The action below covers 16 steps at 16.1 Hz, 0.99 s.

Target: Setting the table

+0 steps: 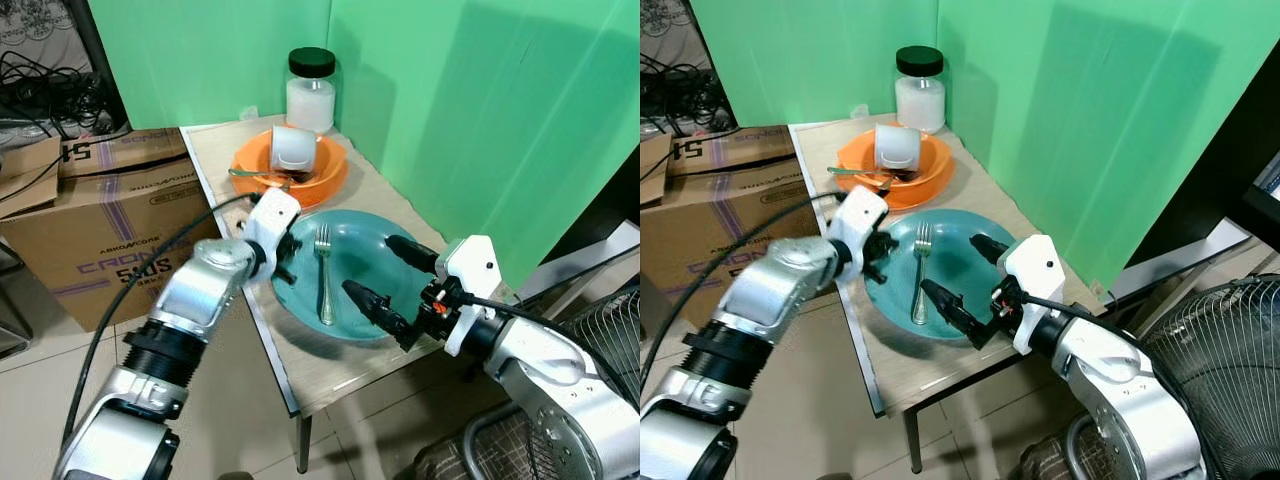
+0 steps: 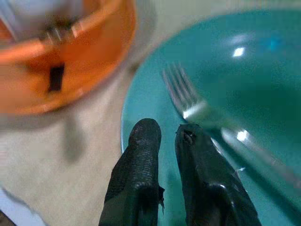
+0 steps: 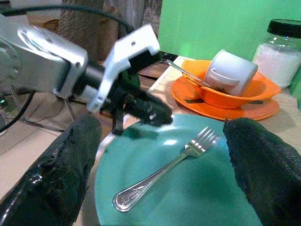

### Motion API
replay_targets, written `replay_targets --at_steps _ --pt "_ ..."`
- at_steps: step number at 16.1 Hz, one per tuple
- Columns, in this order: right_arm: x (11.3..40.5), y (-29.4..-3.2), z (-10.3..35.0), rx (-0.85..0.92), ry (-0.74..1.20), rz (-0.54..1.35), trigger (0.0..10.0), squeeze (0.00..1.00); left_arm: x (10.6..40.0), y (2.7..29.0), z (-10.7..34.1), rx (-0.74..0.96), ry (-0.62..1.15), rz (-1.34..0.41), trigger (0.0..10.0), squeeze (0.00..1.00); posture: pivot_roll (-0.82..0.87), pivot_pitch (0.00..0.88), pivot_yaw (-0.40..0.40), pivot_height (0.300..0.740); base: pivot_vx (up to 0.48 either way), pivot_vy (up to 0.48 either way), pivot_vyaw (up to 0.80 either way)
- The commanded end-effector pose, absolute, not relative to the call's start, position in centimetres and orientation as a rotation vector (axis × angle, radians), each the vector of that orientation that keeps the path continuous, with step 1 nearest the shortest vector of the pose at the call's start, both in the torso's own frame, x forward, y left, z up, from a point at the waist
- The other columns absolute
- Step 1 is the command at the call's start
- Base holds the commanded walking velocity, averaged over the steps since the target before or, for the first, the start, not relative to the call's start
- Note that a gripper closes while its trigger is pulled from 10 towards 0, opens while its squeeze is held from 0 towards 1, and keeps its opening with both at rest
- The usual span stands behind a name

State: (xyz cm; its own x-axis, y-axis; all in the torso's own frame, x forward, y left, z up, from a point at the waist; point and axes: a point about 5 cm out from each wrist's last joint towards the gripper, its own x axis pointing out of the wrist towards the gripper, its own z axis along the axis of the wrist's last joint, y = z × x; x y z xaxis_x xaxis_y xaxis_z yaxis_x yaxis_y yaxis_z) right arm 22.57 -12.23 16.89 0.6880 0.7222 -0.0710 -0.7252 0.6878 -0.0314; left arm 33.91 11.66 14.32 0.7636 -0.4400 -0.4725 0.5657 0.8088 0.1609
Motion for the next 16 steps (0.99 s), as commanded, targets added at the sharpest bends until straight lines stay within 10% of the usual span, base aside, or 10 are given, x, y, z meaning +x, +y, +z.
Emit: replay_targets --at_steps 1,2,8,16 --pt "22.9 -12.6 17.3 -0.055 0.033 0.795 10.0 0.00 34.0 11.6 15.2 0.298 0.392 -0.564 10.0 0.46 0.04 0.000 -0.016 0.740 0.000 0.000 0.00" --pt "22.9 -12.5 17.3 -0.053 0.033 0.795 10.0 0.00 34.0 11.6 16.0 0.276 0.359 -0.554 10.0 1.00 0.04 0.000 -0.015 0.740 0.000 0.000 0.00" --pt "22.6 -12.7 16.2 -0.029 0.064 0.710 10.0 0.00 30.4 13.8 19.2 0.208 0.066 -0.459 10.0 1.00 0.05 0.000 0.009 0.740 0.000 0.000 0.00" --pt "26.0 -13.5 13.9 -0.088 0.193 0.456 10.0 0.00 23.5 15.1 15.5 0.315 0.145 -0.529 10.0 0.93 0.08 0.000 -0.015 0.740 0.000 0.000 0.00"
